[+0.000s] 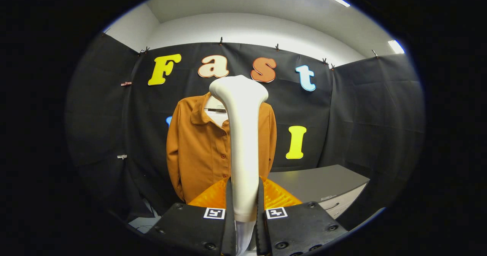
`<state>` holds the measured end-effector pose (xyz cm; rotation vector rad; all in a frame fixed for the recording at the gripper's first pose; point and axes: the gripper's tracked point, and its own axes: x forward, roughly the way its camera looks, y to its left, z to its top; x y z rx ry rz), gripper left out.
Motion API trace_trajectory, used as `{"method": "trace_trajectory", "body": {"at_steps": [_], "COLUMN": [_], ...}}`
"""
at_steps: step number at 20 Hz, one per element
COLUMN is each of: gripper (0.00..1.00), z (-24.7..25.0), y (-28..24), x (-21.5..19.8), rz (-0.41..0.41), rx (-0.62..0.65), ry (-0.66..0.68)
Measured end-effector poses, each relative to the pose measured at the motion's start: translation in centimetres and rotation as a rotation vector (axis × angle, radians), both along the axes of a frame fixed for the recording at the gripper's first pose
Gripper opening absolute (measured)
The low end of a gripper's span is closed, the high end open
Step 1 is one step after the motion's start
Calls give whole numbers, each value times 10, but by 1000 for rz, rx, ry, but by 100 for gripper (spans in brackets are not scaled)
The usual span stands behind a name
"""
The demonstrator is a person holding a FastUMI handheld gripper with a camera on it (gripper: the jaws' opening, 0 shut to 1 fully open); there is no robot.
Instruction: Iron the clothes twice with a garment steamer, once on the left side and once on the right side.
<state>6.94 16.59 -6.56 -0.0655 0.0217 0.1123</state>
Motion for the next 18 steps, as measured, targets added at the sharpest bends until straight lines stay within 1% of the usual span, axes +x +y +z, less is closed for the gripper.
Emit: {"method": "trace_trajectory", "body": {"at_steps": [18], "gripper": [24], "z": [-1], "y": [-1], "x": [4], "rz": [-5], "rx": [6], "ry": [6]}}
